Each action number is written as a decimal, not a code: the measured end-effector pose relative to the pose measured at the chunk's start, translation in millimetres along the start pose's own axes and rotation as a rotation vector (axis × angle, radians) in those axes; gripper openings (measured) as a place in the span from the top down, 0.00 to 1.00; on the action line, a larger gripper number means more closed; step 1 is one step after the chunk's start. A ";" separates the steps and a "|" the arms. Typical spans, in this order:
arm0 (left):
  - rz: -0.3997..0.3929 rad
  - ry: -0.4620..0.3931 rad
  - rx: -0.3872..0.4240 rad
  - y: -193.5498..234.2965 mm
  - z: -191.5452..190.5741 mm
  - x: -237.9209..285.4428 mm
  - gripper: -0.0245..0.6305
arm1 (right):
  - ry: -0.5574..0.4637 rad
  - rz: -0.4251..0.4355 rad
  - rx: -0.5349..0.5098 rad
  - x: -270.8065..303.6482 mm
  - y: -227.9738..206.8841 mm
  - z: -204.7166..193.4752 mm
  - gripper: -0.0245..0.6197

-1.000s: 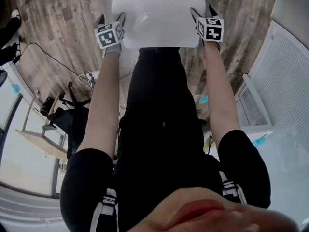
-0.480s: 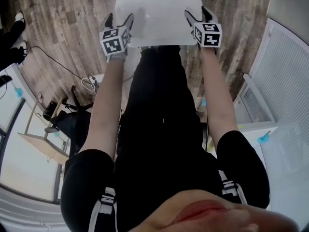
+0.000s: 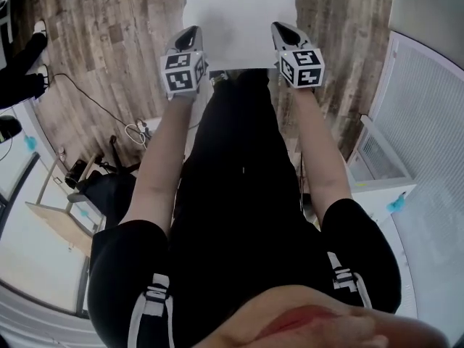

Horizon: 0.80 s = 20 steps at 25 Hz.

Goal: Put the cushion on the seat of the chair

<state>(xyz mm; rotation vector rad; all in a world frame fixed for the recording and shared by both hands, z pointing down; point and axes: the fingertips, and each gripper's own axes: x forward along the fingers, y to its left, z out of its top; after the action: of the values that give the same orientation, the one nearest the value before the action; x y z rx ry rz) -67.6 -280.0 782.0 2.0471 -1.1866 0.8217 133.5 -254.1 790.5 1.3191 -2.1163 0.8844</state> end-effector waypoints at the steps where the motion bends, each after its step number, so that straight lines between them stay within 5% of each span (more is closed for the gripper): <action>1: -0.006 -0.005 0.004 -2.9 5.6 -8.7 0.94 | -0.010 0.007 -0.008 -7.9 7.7 8.3 0.94; 20: -0.186 -0.210 0.166 -110.5 146.0 -204.6 0.95 | -0.178 0.102 -0.145 -181.9 101.8 155.3 0.94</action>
<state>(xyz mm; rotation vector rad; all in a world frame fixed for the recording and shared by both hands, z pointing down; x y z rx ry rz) -21.5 -244.8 513.6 2.3873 -1.0449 0.6459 105.6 -228.7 533.2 1.2657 -2.3549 0.6600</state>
